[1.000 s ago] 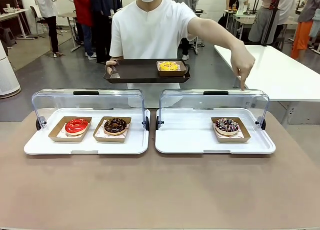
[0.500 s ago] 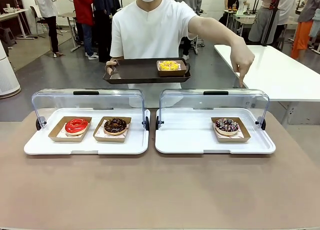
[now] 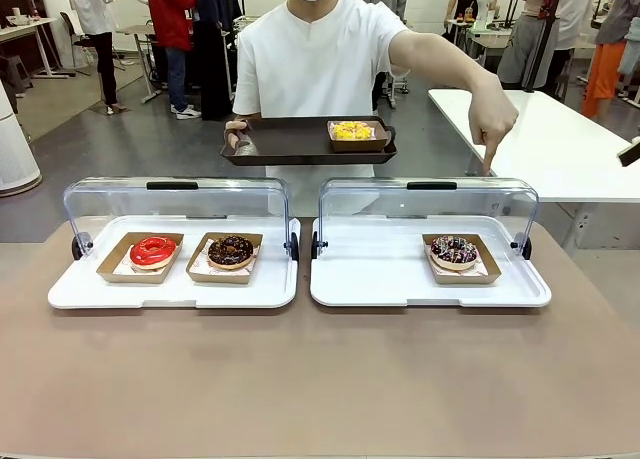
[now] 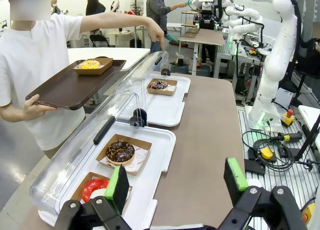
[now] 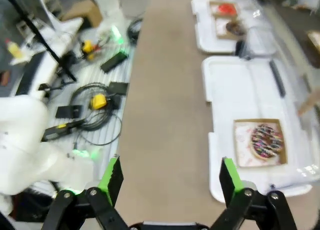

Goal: Provide the desired donut to the person.
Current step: Pick up and lift the Paper togo box containing the Donut pointed at by the person.

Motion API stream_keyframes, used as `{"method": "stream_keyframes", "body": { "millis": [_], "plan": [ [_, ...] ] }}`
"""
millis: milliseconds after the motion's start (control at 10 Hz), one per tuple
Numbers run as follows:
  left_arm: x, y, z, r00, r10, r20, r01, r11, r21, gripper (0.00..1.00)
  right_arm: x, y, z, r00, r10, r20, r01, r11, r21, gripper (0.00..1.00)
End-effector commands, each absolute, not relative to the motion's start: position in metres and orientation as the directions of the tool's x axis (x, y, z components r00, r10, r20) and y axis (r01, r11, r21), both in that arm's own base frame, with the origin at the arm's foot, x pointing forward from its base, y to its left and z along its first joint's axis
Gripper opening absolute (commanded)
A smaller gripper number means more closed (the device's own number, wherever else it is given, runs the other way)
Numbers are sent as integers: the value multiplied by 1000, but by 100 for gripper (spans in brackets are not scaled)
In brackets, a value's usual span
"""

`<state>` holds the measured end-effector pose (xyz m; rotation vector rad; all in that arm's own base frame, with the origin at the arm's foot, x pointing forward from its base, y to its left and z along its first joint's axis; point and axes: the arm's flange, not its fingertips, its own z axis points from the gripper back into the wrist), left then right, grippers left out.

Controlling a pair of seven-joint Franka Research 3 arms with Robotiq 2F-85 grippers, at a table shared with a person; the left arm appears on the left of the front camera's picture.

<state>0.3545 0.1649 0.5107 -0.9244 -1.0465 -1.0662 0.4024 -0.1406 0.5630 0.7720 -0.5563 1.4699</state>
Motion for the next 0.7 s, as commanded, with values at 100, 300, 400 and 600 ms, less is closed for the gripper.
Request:
{"method": "stream_keyframes", "body": {
  "millis": [100, 300, 400, 600],
  "plan": [
    [353, 166, 512, 137, -219, 966, 969, 233, -85, 100, 399, -75, 572, -1, 830, 558, -954, -168, 247, 100],
    [353, 166, 512, 137, -219, 966, 969, 233, -85, 100, 397, -32, 550, -45, 895, 445, -933, -197, 301, 100],
    [353, 166, 512, 137, -219, 966, 969, 233, -85, 100, 394, -15, 539, -72, 918, 390, -924, -209, 320, 100],
    [353, 166, 512, 137, -219, 966, 969, 233, -85, 100, 395, 12, 519, -105, 956, 273, -940, -185, 285, 100]
  ]
}}
